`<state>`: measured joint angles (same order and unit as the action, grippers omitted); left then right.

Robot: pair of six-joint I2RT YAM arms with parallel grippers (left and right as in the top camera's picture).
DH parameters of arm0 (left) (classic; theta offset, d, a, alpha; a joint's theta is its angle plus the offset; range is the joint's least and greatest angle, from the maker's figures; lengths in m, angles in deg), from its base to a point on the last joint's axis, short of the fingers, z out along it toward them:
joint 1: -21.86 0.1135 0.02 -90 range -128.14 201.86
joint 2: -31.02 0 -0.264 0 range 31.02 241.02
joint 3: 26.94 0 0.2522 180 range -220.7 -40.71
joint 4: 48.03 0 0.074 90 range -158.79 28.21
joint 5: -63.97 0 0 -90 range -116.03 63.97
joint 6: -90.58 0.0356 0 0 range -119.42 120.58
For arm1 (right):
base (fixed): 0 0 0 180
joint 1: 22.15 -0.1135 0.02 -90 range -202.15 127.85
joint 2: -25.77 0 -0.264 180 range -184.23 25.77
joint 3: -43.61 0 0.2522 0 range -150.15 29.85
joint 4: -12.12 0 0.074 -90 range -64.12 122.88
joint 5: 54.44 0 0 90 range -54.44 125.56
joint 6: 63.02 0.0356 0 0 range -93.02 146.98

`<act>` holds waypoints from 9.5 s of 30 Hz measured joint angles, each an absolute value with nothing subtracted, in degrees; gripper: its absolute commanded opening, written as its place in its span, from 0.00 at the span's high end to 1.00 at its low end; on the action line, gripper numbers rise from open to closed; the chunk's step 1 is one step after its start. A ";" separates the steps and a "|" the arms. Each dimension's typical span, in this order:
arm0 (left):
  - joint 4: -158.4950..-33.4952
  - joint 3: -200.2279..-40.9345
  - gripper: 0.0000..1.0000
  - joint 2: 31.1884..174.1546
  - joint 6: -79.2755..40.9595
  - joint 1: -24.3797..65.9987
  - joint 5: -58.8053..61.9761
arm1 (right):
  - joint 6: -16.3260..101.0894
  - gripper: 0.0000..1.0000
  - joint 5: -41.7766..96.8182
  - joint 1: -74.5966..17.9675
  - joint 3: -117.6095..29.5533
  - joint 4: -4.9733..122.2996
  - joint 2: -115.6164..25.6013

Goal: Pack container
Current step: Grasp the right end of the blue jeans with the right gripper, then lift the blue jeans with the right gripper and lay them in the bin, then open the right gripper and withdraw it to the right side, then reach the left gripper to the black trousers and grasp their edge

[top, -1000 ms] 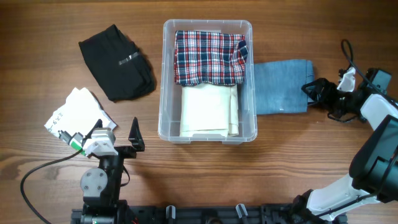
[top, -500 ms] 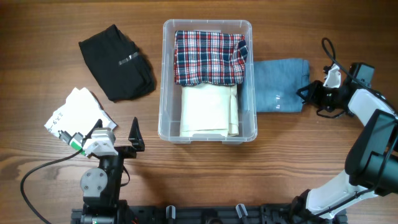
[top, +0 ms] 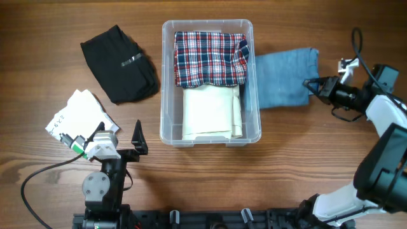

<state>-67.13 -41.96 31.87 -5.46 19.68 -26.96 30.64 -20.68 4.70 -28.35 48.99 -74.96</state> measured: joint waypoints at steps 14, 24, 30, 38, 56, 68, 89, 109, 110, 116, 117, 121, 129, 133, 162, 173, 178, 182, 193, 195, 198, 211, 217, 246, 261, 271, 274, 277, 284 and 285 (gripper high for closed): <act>-67.13 -41.96 0.00 31.87 -5.46 19.68 -26.96 | 41.35 0.96 -22.26 5.99 -27.91 47.64 -50.75; -67.13 -41.96 0.00 31.87 -5.44 19.68 -26.96 | 49.94 0.96 -24.64 0.74 -27.78 51.53 -29.94; -67.11 -41.96 0.00 31.87 -5.46 19.68 -26.96 | 51.19 0.96 -23.83 -8.50 -27.52 56.01 -29.89; -67.11 -41.96 0.00 31.87 -5.46 19.68 -26.96 | 54.97 0.96 -10.72 -24.26 -27.47 56.73 -30.81; -67.13 -41.96 0.00 31.87 -5.44 19.68 -26.96 | 67.28 0.96 1.26 -43.52 -26.84 42.02 -49.46; -67.13 -41.96 0.00 31.87 -5.46 19.68 -26.96 | 67.47 0.96 3.05 -44.41 -26.84 43.29 -54.77; -67.11 -41.96 0.00 31.87 -5.44 19.68 -26.96 | 56.11 0.28 5.37 -45.00 -24.89 52.51 -55.55; -67.11 -41.96 0.00 31.87 -5.46 19.68 -26.96 | 33.77 0.41 25.04 -45.53 -39.30 68.55 -55.18; -67.13 -41.96 0.00 31.87 -5.44 19.68 -26.96 | 33.44 0.52 25.26 -45.53 -39.82 68.53 -55.14; -67.13 -41.96 0.00 31.87 -5.44 19.68 -26.96 | 32.22 0.95 25.78 -45.90 -40.28 68.23 -55.07; -67.11 -41.96 0.00 31.87 -5.46 19.68 -26.96 | 32.22 0.96 25.94 -46.73 -40.28 67.39 -55.07; -67.11 -41.96 0.00 31.87 -5.46 19.68 -26.96 | 32.00 0.96 29.35 -50.40 -40.28 64.86 -55.23; -67.11 -41.96 0.00 31.87 -5.46 19.68 -26.96 | 32.90 0.96 38.55 -54.79 -40.56 61.97 -64.56; -67.13 -41.96 0.00 31.87 -5.46 19.68 -26.96 | 37.00 0.96 41.85 -54.82 -40.91 68.12 -70.09; -67.11 -41.96 0.00 31.87 -5.44 19.68 -26.96 | 41.49 0.96 32.34 -54.77 -48.26 78.61 -70.94; -67.11 -41.94 0.00 31.87 -5.46 19.68 -26.96 | 43.85 0.15 34.13 -26.31 -56.93 92.77 -58.77; -67.11 -41.94 0.00 31.87 -5.46 19.68 -26.96 | 40.28 0.00 34.55 -14.82 -56.28 94.28 -58.77; -67.11 -41.94 0.00 31.87 -5.44 19.68 -26.96 | 39.45 0.00 34.53 -12.13 -55.84 94.02 -58.77; -67.11 -41.94 0.00 31.87 -5.44 19.68 -26.96 | 39.06 0.00 34.53 -12.06 -55.80 93.62 -58.77; -67.11 -41.94 0.00 31.87 -5.46 19.68 -26.96 | 39.06 0.00 34.53 -12.06 -55.80 93.62 -58.77; -67.11 -41.94 0.00 31.87 -5.44 19.68 -26.96 | 39.06 0.00 34.53 -12.06 -55.80 93.49 -58.77; -62.35 -42.62 0.01 31.93 -10.58 19.68 -13.41 | 39.06 0.00 34.53 -12.06 -55.80 92.71 -58.77; -81.30 -62.51 0.00 45.02 -16.28 19.68 -14.09 | 39.06 0.00 34.53 -12.06 -55.78 92.44 -58.77; -126.15 -119.71 0.96 127.60 -12.00 10.74 -20.27 | 39.06 0.00 34.50 -12.06 -55.62 92.49 -58.77; -125.62 -119.69 0.88 127.77 -13.99 4.65 -23.27 | 39.06 0.00 34.50 -12.06 -55.62 92.49 -58.77; -122.28 -119.71 0.00 127.77 -21.88 10.26 -28.62 | 39.06 0.00 34.50 -12.06 -55.62 92.49 -58.77; -119.81 -119.71 0.00 127.77 -23.65 14.37 -29.19 | 39.06 0.00 34.50 -12.06 -55.62 92.49 -58.77; -116.22 -119.71 0.00 127.77 -24.22 18.44 -29.19 | 39.04 0.00 34.50 -12.06 -55.62 92.49 -58.77; -105.23 -119.71 0.00 127.77 -24.87 27.84 -26.35 | 39.06 0.00 34.50 -12.06 -55.62 92.46 -58.77; -104.38 -119.71 0.00 127.77 -25.07 28.80 -26.13 | 39.06 0.00 34.53 -12.06 -55.62 92.51 -58.77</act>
<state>-104.38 -119.71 127.77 -25.07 28.80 -26.13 39.06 34.53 -12.06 -55.62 92.51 -58.77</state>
